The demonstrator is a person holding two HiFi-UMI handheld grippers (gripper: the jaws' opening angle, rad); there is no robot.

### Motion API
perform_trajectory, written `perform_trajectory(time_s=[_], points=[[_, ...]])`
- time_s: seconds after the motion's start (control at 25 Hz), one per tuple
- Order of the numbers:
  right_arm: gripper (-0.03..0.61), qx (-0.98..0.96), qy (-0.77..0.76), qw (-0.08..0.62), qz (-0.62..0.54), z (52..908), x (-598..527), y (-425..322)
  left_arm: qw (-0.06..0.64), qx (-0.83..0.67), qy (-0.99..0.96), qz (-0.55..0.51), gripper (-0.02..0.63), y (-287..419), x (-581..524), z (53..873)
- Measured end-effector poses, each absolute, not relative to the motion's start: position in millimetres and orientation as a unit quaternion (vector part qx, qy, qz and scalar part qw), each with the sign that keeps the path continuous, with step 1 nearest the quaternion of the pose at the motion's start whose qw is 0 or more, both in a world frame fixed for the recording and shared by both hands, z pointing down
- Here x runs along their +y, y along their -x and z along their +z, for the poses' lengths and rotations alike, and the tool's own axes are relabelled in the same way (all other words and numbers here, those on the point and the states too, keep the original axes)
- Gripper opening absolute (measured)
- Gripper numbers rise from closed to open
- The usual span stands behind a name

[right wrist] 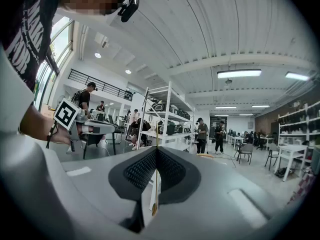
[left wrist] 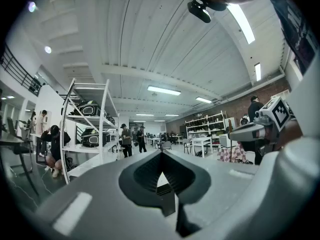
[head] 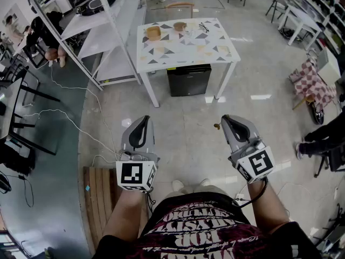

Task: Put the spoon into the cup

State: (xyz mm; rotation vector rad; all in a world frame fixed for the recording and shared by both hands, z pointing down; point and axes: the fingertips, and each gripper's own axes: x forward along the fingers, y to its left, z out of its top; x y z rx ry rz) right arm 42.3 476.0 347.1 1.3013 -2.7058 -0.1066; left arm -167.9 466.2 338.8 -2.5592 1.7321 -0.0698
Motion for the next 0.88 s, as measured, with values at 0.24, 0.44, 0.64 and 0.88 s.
perform_trajectory(time_s=[0.24,0.44,0.64,0.88], points=[[0.029,-0.896,-0.439,0.058,-0.027,346.1,477.8,-38.1,0.005,0.562,0.827,-0.006,0.004,189.9,463.4,343.3],[0.029,-0.889,-0.453,0.06,-0.032,342.1,480.4,-36.5,0.019,0.544,0.838,-0.025,0.004,196.0,468.3,354.0],[0.029,-0.886,-0.459,0.057,-0.035,337.6,480.7,-35.7,0.014,0.52,0.854,-0.006,0.004,194.4,469.7,350.6],[0.029,-0.885,-0.461,0.054,-0.034,341.9,464.8,-44.8,0.017,0.541,0.841,-0.012,0.004,200.8,449.9,358.1]])
